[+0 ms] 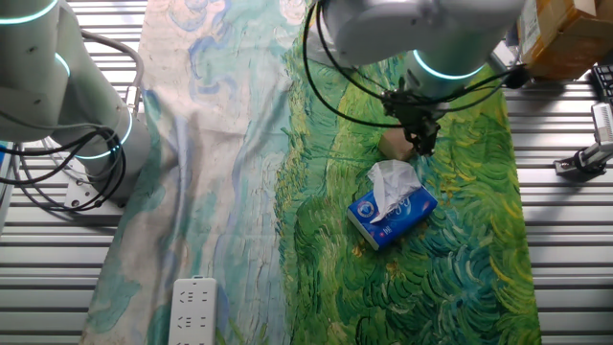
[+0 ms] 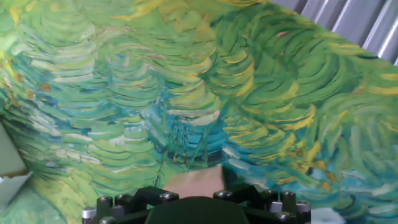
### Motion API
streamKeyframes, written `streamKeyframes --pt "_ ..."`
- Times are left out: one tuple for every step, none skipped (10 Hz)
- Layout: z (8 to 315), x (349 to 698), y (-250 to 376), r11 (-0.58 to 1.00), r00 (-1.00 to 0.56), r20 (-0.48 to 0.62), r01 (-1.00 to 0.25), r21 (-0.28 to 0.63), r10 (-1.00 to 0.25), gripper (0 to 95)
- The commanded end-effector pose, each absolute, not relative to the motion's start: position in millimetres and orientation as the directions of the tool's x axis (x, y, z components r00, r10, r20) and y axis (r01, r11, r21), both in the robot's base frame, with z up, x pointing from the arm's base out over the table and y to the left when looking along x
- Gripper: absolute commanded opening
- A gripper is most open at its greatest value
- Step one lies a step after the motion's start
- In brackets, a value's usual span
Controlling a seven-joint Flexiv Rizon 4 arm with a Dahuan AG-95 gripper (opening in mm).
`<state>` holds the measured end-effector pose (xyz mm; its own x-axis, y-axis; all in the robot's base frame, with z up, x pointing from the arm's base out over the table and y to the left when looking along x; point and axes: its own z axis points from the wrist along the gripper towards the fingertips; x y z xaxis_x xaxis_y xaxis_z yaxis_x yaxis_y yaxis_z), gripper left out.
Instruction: Pick up one small block
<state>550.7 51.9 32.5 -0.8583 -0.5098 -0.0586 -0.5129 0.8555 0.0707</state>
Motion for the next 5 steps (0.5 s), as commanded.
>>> streamKeyframes --pt "33.2 550.2 51.1 0.856 -0.859 -0.05 -0.512 0.065 -0.51 0.0" --pt "34.8 550.8 50.6 0.857 -0.858 -0.04 -0.513 0.045 -0.512 0.0" --pt "36.6 551.5 50.0 0.856 -0.857 -0.034 -0.516 0.033 -0.515 0.0" --pt "40.7 552.9 48.8 0.855 -0.856 -0.031 -0.517 0.03 -0.517 0.0" --pt "42.2 553.5 48.4 0.855 -0.856 -0.029 -0.518 0.031 -0.517 0.0"
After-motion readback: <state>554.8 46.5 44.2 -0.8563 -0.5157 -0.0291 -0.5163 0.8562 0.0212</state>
